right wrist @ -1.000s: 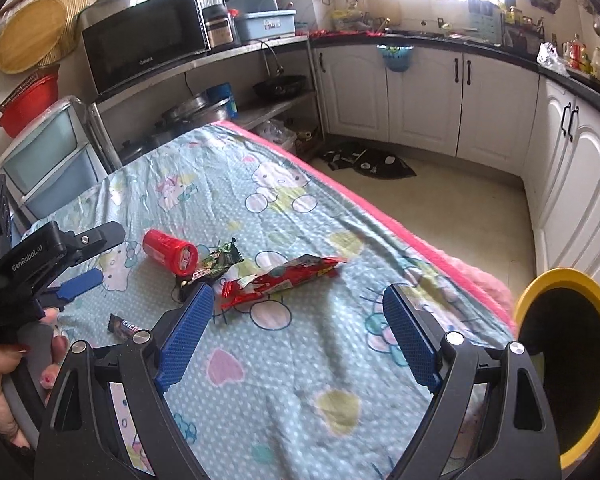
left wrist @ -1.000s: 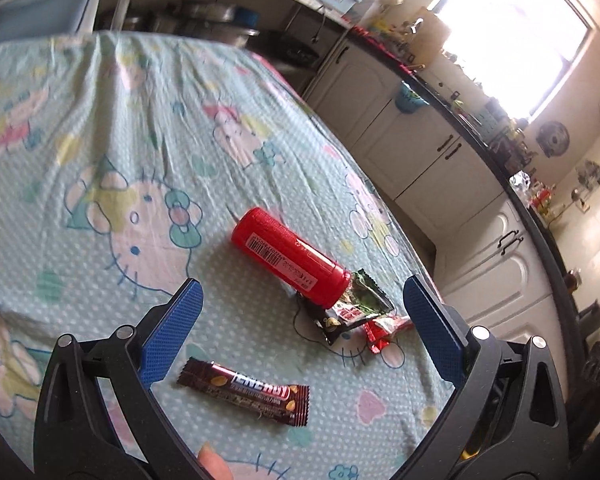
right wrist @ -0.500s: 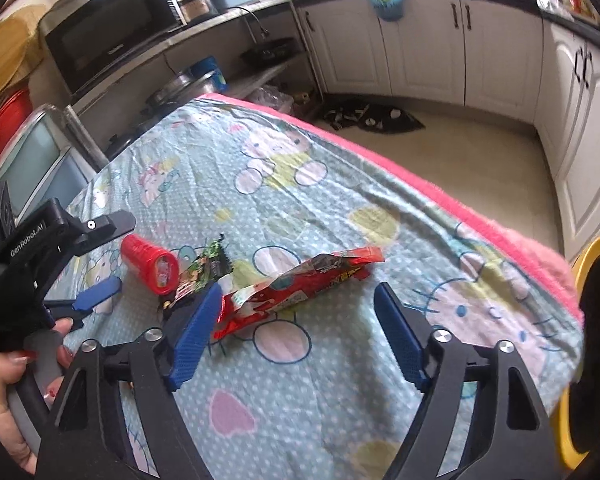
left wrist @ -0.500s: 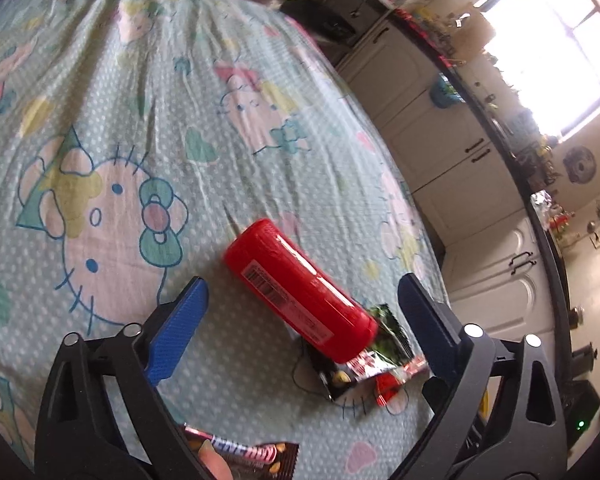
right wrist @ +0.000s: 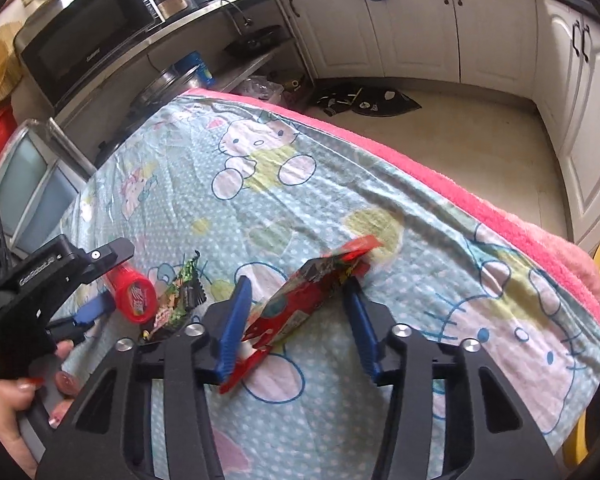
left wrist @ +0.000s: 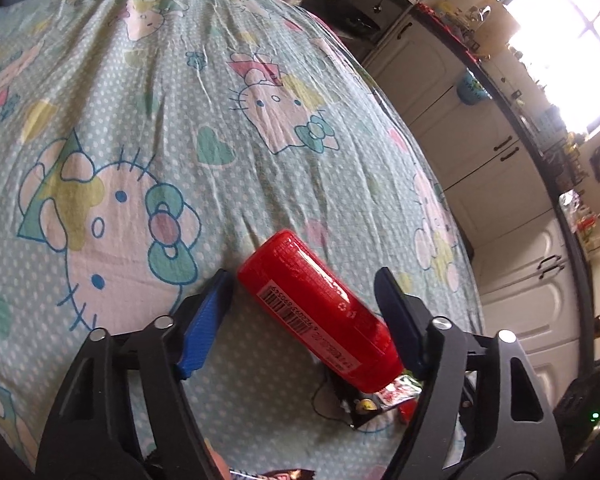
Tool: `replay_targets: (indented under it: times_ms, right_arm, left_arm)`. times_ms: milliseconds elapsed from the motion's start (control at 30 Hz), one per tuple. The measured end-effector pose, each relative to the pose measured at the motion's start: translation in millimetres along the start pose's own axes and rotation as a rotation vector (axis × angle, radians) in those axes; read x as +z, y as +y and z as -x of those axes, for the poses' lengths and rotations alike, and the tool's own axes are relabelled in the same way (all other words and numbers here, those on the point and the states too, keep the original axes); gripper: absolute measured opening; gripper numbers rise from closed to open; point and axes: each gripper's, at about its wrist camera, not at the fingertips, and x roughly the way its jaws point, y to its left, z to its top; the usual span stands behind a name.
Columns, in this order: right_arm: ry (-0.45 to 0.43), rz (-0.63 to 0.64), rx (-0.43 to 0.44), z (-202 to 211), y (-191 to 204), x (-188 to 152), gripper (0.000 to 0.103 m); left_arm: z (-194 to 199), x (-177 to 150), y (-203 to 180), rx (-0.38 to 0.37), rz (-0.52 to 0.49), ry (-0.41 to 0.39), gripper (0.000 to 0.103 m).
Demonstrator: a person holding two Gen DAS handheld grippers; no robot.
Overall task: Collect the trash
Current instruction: 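Grasp the red can with the left tool while the right tool grasps the red wrapper, then carry the red can and red wrapper over the yellow bin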
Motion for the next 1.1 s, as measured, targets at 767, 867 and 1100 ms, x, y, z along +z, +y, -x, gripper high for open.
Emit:
replay_targets:
  times_ms: [767, 867, 1100]
  right_arm:
    - [-0.014, 0.098, 0.055, 39.4, -12.5, -46.6, 0.013]
    - [-0.015, 0.102, 0.061, 45.1, -14.8, -52.2, 0.012]
    - [-0.016, 0.121, 0.067, 57.1, -18.5, -64.4, 0.010]
  left_arm:
    - [34.7, -37.7, 21.1, -0.112, -0.066, -0.011, 0.032]
    - [43.7, -45.0, 16.8, -0.136, -0.084, -0.018, 0.031]
    - [69.7, -59.6, -8.7, -0.169, -0.177, -0.062, 0.030]
